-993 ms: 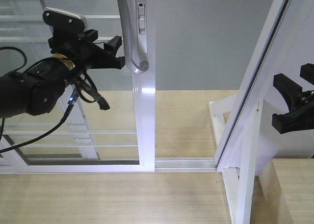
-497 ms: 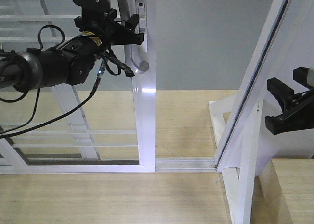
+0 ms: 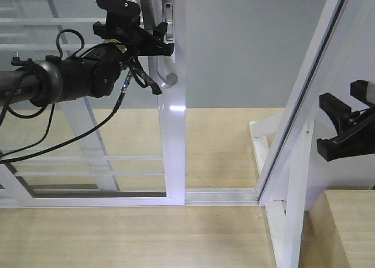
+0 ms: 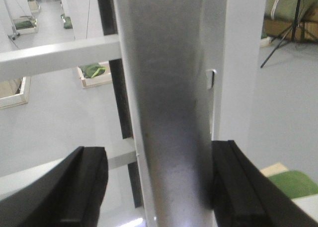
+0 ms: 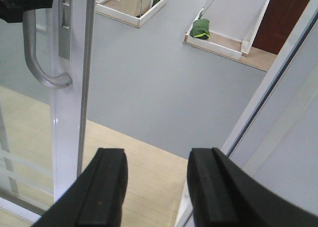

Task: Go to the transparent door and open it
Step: 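Slide the glass panel farther open with the left gripper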

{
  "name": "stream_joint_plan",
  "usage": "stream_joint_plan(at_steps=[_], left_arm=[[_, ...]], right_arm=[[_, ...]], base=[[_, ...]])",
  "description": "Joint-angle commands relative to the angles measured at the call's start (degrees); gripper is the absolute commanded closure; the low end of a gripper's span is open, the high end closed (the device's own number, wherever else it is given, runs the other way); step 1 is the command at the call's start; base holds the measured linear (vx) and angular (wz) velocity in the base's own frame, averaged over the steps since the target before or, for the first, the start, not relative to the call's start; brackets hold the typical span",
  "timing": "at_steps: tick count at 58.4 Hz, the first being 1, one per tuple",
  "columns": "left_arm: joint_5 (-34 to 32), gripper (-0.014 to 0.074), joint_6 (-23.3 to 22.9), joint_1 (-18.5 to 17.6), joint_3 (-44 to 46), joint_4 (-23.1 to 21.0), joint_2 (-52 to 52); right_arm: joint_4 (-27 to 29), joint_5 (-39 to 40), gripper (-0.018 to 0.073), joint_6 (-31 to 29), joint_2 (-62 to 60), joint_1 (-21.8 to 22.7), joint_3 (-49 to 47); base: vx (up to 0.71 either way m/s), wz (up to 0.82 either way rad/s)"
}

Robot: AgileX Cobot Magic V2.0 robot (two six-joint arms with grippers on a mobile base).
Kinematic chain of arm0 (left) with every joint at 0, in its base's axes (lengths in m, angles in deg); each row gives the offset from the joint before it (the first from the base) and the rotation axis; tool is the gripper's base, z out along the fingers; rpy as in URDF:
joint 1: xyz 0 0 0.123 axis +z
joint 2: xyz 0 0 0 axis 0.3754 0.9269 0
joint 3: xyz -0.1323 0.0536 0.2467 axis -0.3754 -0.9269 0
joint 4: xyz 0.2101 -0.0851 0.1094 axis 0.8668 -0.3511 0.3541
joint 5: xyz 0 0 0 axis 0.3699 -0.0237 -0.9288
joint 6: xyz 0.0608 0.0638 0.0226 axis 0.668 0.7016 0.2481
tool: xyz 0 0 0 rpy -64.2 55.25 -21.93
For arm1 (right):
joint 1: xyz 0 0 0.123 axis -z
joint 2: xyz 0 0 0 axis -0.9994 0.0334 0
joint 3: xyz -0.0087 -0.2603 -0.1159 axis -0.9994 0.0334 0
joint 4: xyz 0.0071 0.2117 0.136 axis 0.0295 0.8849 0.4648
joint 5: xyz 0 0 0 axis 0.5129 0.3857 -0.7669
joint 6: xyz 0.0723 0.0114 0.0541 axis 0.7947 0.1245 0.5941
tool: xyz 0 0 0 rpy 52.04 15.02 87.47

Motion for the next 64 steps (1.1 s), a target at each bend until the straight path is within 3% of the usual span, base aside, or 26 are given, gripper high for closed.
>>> stream_joint_plan(at_steps=[1,8,15,28,64], left_arm=[[-1.8,0.0073,1.0,0.3,2.0,-2.5,-5.1],[-0.5,0.0084,1.0,1.6,2.0,-6.9,-5.8],[-0.4,0.0118,0.9,3.6,2.0,-8.3,-5.8],[3.0,0.0167,0.8,6.5,2.0,-8.3,-6.9],[9.6,0.0167,1.0,15.4,-3.6,-8.0,-15.3]], right_arm=[[-0.9,4.1,0.0186,-0.5,0.0,0.3,-1.8],[-0.9,4.1,0.0186,-0.4,0.0,0.3,-1.8],[-0.9,4.1,0.0186,-0.4,0.0,0.3,-1.8],[-0.9,4.1,0.0186,-0.4,0.0,0.3,-1.8],[-0.9,4.1,0.0186,-0.4,0.0,0.3,-1.8]], base=[[0.0,0.0],[0.0,0.0],[0.0,0.0],[0.0,0.0],[0.0,0.0]])
